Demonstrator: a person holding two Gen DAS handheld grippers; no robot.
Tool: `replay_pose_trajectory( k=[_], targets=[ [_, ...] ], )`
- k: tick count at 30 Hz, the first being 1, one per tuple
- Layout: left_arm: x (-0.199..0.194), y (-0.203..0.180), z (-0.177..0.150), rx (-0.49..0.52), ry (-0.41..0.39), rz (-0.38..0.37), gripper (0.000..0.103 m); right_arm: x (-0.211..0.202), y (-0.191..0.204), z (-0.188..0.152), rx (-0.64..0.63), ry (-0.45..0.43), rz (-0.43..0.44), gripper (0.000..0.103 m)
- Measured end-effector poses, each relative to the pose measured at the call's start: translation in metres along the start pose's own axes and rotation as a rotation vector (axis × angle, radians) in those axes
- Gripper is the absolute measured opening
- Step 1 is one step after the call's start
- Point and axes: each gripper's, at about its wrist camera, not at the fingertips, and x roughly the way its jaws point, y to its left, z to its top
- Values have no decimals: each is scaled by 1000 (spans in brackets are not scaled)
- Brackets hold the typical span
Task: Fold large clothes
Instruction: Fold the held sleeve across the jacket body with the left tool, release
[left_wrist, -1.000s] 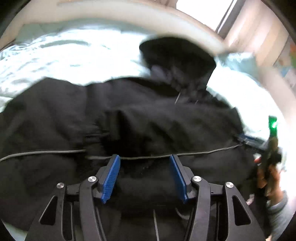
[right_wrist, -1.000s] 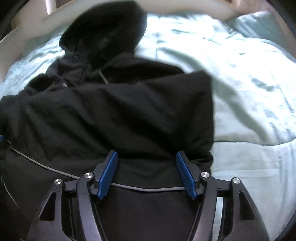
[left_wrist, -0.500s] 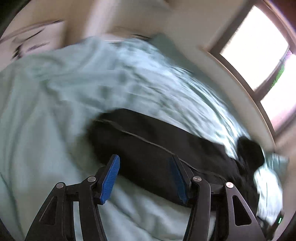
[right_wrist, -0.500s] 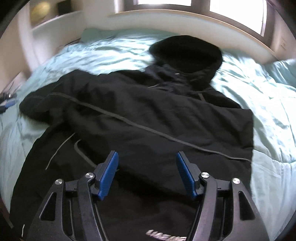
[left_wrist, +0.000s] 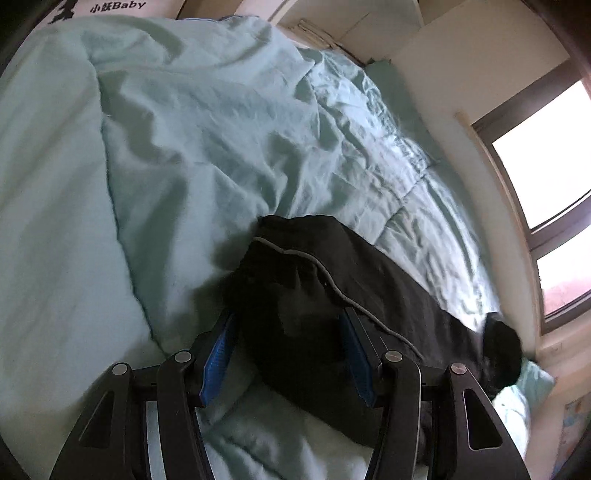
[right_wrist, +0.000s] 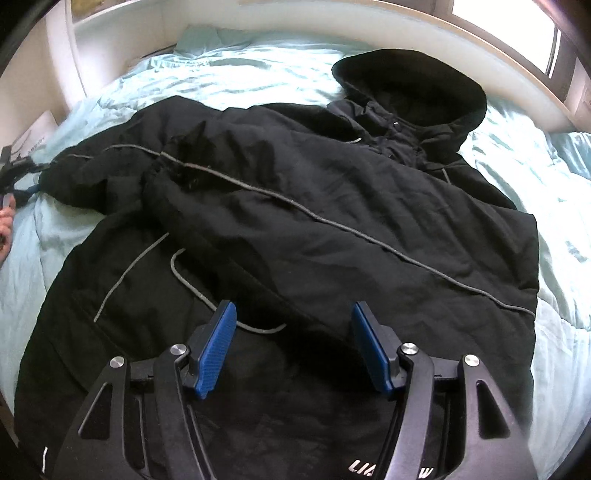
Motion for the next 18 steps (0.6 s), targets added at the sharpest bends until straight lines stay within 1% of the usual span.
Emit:
replay_pose_trajectory(
  k=[1,2,4,7,8,10,11,13,14,16,18],
  targets=[
    [1,-3,0,17,-4,22,40,2,1,0,-2,3,1,68],
    [-4,-11,-2,61,-27,47,24,3,2,-1,-5,5,1,68],
    [-17,-26,-8,137,-84,50,17,2,3,-2,-10,1,1,68],
    [-51,-58,-22,266,-191,19,14,-4,1,-4,-8,-15,15,68],
    [-66,-74,-29,318,-226,-11,14,-7,0,-4,-5,-23,18,68],
    [-87,-99,-40,382,-261,-64,14,-15,-2,-5,3,-41,24,68],
    [-99,-120,-49,430,-273,-103,13,-18,-3,-6,7,-47,28,68],
    [-112,-154,-66,510,-277,-148,13,-27,-7,-7,19,-66,39,68],
    [-116,-180,-79,567,-274,-176,13,-33,-10,-9,26,-77,38,68],
    [-118,-219,-103,651,-260,-215,13,-43,-15,-10,39,-97,44,68],
    [-117,-262,-136,730,-238,-269,13,-54,-21,-10,53,-121,48,68]
  ],
)
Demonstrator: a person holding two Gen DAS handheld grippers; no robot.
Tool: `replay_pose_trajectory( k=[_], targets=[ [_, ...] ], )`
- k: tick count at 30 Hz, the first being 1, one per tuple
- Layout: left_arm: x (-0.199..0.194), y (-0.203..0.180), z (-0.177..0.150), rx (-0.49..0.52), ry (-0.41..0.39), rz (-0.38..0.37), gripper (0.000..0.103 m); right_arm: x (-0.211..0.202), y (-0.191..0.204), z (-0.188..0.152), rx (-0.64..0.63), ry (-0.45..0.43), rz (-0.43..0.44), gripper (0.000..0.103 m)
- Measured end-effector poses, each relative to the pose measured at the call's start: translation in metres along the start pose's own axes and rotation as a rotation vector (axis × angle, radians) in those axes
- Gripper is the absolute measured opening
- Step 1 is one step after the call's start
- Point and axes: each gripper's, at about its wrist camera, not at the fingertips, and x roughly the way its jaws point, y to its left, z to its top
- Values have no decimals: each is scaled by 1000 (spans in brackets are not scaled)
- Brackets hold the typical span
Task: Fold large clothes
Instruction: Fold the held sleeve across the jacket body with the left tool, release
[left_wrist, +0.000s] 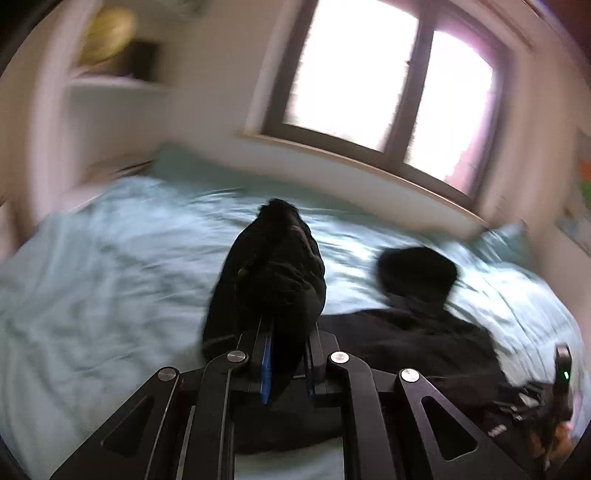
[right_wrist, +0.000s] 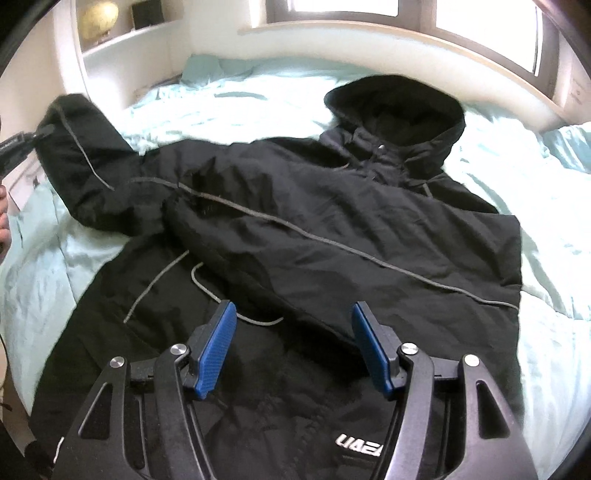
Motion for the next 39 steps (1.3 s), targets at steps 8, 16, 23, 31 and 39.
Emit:
replay_pose_trajectory(
  k=[8,16,23,31,39],
  targets=[
    [83,-191,-26,157,140,-295,13,-46,-32,3,72,-90,-2,68],
    [217,-287,-129,162,458,-354,13,-60,-86,-13,175,-67,-80,68],
    [224,-297,-151,225,499,-351,29,-36,-109,-27,210,9,-64,68],
    [162,-259,-101,136,396,-491,68,-24,-119,-6,288,17,37,79],
    [120,-187,-65,84,278,-341,69,38,-115,34,398,86,121,80]
  ],
)
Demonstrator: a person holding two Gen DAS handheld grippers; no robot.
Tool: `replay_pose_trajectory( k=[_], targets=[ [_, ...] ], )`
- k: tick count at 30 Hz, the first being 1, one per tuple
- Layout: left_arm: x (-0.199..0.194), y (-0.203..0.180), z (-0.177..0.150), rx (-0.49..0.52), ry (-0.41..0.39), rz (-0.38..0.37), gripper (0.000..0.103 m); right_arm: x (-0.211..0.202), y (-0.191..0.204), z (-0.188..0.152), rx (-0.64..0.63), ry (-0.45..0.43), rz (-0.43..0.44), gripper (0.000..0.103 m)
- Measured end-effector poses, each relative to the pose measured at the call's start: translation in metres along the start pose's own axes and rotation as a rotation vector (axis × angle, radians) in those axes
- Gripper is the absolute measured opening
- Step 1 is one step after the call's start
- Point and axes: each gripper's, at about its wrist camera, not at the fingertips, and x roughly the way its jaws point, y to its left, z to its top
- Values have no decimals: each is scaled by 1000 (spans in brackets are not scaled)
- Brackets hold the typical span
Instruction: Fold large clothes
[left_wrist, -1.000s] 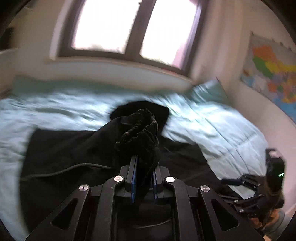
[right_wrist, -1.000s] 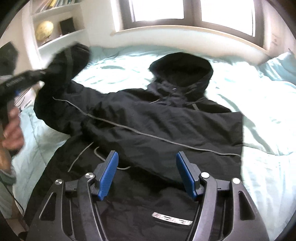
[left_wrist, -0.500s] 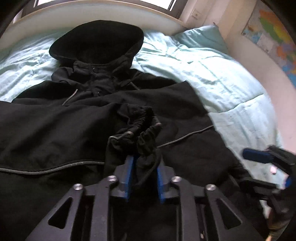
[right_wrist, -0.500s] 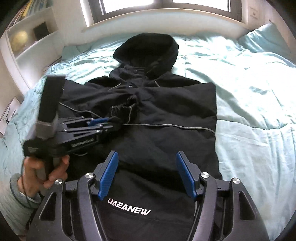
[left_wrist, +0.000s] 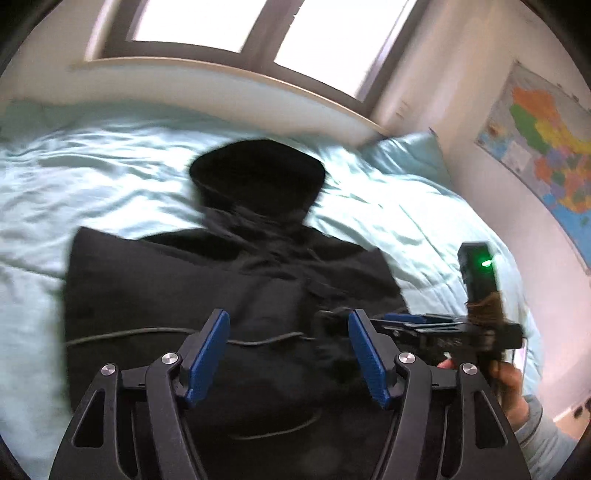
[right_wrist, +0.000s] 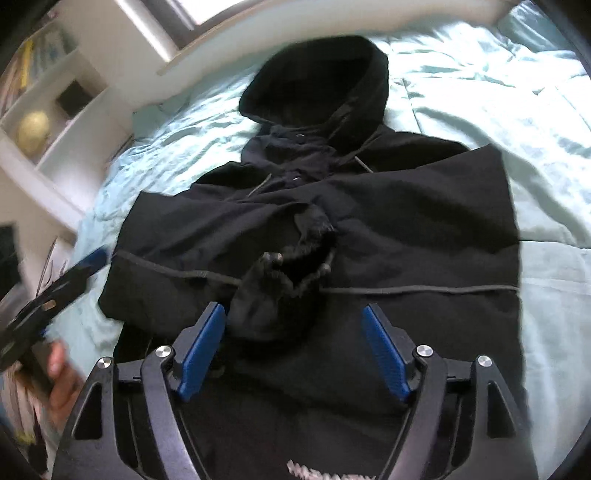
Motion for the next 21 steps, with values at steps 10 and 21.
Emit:
replay_pose_trajectory(
  k=[10,21],
  targets=[
    [-12,50,-6,-62,0,200,68,36,0,12,63,30,28,26],
    [88,45,-36,32,221,284,68,-65,-87,10,78,-196,-167,25]
  ],
)
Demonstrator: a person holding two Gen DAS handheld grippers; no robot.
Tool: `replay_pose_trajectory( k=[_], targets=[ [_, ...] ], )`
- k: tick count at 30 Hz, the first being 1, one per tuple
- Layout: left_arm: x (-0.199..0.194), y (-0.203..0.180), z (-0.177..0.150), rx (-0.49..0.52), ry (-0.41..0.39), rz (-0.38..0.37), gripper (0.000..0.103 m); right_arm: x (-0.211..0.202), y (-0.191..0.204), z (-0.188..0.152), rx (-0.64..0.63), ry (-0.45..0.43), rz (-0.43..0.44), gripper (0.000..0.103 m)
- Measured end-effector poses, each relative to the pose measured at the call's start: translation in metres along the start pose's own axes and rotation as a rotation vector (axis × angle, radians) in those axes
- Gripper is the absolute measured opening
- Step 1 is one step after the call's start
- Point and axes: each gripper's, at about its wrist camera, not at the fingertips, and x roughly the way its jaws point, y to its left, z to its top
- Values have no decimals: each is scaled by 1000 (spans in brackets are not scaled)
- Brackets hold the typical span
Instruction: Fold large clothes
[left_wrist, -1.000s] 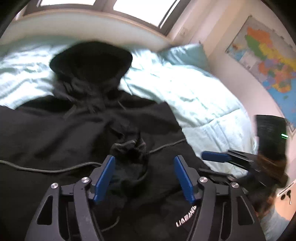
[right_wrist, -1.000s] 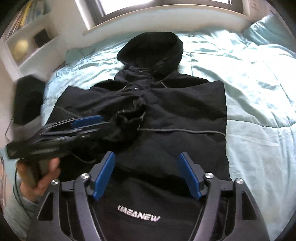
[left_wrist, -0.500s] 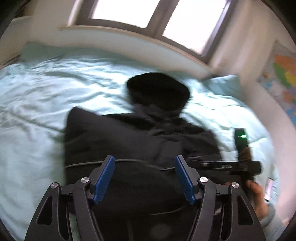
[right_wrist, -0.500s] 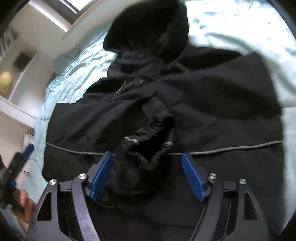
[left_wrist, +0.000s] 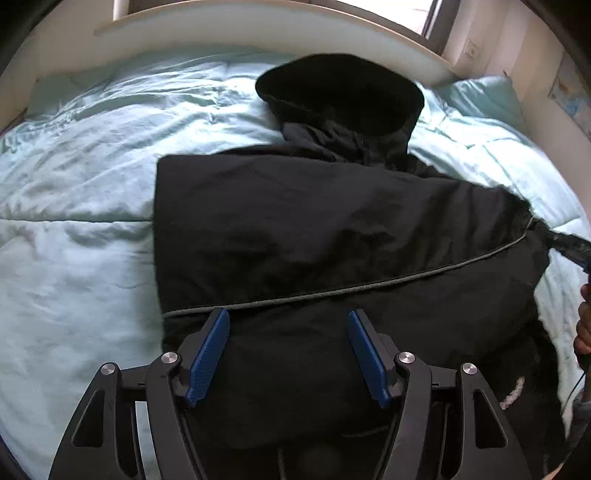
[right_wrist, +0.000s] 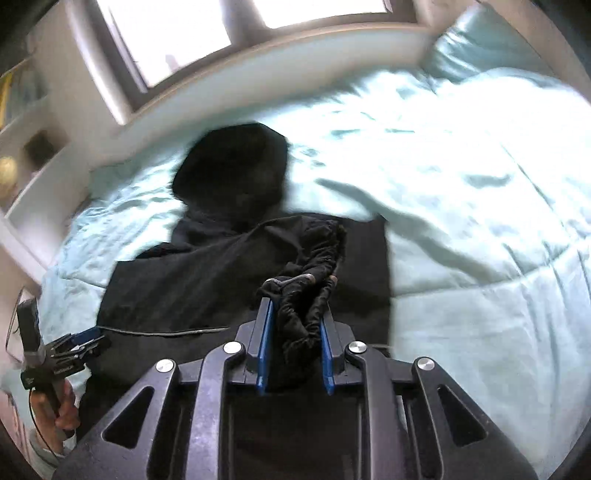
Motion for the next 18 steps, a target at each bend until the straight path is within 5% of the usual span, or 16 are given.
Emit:
replay_pose_trajectory(
  k=[3,7,10,12,18],
  targets=[
    [4,-12,-8,73,-18,64,68,51,-27,-23,58,129,-16,25],
    [2,-16,-8,116,-12,86,68,78,-33,-40,53,143,-14,24],
    [-13,-13,-6,107,-22,55,68,71,-26,-34,17,151,-23,26],
    [-30,-11,-3,99,-36,10,68,52,-21,-30,-11,133,-28,39],
    [-41,-14,24,60,-73,-9,69,-7,28,-7,-137,-26,-39,40]
  ],
)
